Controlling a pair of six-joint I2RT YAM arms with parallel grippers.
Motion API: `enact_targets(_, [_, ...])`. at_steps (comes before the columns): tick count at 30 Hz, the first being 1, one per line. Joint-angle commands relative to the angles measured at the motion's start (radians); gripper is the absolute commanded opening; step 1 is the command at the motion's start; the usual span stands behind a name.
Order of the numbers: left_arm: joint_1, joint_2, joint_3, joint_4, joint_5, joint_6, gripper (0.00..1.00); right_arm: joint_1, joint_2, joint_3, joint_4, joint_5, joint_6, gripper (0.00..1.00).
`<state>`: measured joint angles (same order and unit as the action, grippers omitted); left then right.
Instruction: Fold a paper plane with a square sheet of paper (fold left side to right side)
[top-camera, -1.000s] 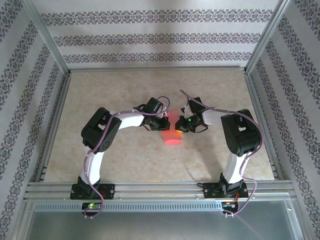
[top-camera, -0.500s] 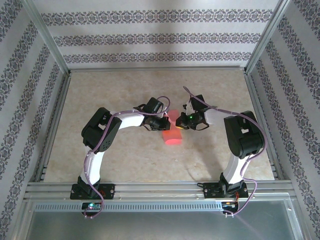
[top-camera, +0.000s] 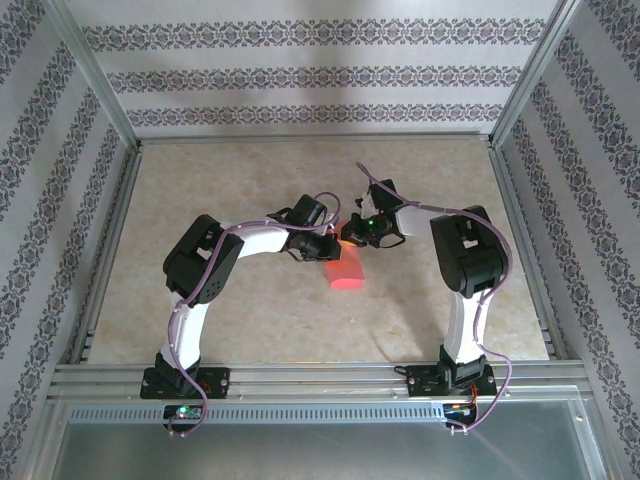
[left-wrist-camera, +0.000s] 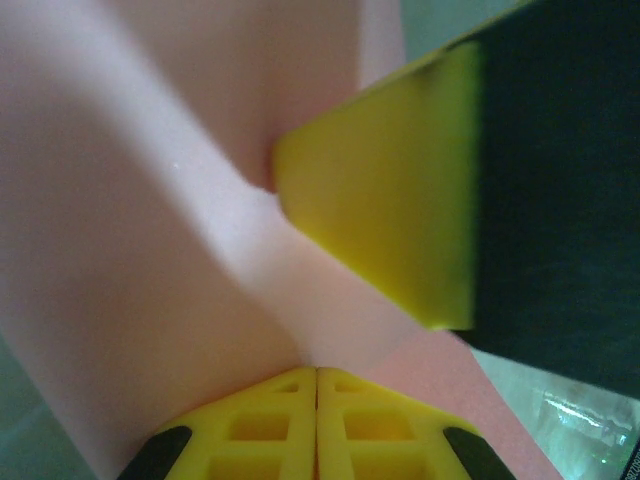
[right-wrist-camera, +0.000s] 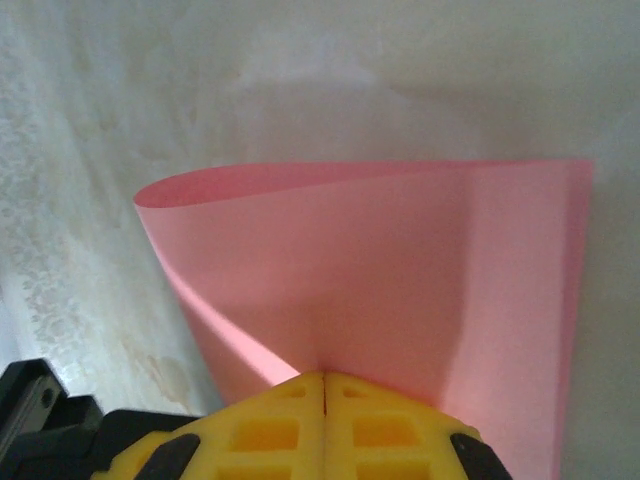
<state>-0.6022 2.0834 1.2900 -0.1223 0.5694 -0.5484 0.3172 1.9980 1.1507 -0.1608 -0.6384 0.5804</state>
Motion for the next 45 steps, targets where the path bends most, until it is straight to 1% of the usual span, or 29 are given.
enact_targets(1, [-0.007, 0.046, 0.001, -0.058, -0.024, 0.027, 0.08, 0.013, 0.033, 0.032, -0.008, -0.016, 0.003, 0.0])
enact_targets(9, [-0.011, 0.011, -0.032, -0.052, -0.013, 0.025, 0.08, 0.004, 0.055, -0.001, -0.06, 0.08, -0.006, 0.0])
enact_targets(15, [-0.038, -0.025, -0.092, -0.046, -0.006, 0.012, 0.08, -0.01, 0.043, -0.008, -0.081, 0.139, 0.001, 0.0])
enact_targets(22, [-0.081, -0.081, -0.215, -0.008, -0.018, -0.029, 0.08, -0.023, 0.045, -0.007, -0.077, 0.129, 0.003, 0.0])
enact_targets(29, [-0.146, -0.127, -0.31, 0.021, -0.031, -0.076, 0.08, -0.035, 0.044, -0.005, -0.083, 0.126, -0.012, 0.0])
enact_targets(37, [-0.179, -0.192, -0.465, 0.134, -0.032, -0.18, 0.08, -0.04, 0.041, -0.011, -0.087, 0.115, -0.024, 0.0])
enact_targets(45, [-0.213, -0.271, -0.527, 0.095, -0.042, -0.186, 0.08, -0.041, 0.042, -0.012, -0.087, 0.109, -0.028, 0.0])
